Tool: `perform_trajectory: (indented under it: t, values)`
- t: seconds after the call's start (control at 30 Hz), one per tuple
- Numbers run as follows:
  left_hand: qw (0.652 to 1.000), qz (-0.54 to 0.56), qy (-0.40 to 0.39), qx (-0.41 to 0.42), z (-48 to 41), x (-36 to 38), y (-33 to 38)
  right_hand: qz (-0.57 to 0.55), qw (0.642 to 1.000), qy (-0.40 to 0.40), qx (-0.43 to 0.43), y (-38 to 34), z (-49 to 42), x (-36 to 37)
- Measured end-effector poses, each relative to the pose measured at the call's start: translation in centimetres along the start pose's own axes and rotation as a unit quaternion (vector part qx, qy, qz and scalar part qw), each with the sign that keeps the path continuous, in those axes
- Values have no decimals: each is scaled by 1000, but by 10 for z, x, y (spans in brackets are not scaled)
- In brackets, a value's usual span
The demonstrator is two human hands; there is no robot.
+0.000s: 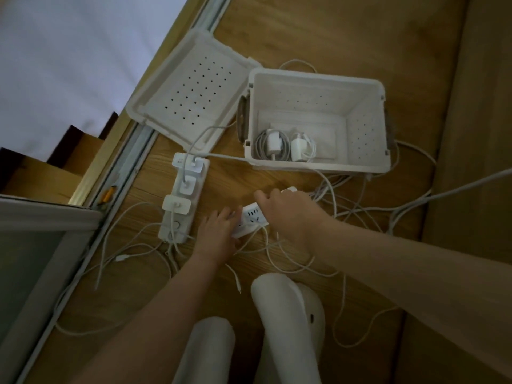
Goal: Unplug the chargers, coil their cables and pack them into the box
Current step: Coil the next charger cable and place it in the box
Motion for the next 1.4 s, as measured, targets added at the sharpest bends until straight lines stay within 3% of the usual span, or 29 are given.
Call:
perform_trajectory:
  t: [0.13,0.27,0.37,0.47,0.53,0.67,0.73,0.87,1.0,1.07,1.2,1.23,1.27,1.4]
  values:
    - [999,12,-37,-15,5,0,8,-18,999,14,35,6,16,-9]
    - [992,104,-68,-38,15,-22,23,-127,988,33,87,19,30,-27]
    - [971,241,-3,0,29,-55,47,-167,978,66,108,33,45,-49]
    - [916,383,116,26,50,-99,86,-204,963,95,149,42,63,-73]
    - [870,469,154,14,63,-130,115,-204,961,94,161,50,75,-88]
    - [780,605,153,55,94,-185,163,-260,941,102,192,64,105,-125]
    - [760,632,129,77,110,-203,177,-290,926,139,200,70,115,-138]
    - [761,640,80,75,140,-225,196,-306,929,141,153,73,143,-158]
    - [779,613,112,68,167,-249,207,-359,903,201,125,64,185,-180]
    - [729,666,135,82,183,-265,210,-408,873,230,132,60,199,-188]
    - [530,827,130,133,221,-304,215,-465,848,214,141,58,222,-195]
    - [504,843,126,140,231,-312,216,-469,847,209,136,57,230,-197]
    - [503,842,132,141,240,-319,215,-467,850,208,130,57,237,-200]
    - [555,808,122,156,267,-331,211,-412,886,173,129,52,263,-213]
Point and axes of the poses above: each hand's wrist, its own z-axis away from the middle knuckle, its own x-axis out of the palm, y = z × x, the point moved 1 cm from there along -z, towards the middle knuckle, and after that the axes turned 15 degrees about z, right-handed, at the moved point
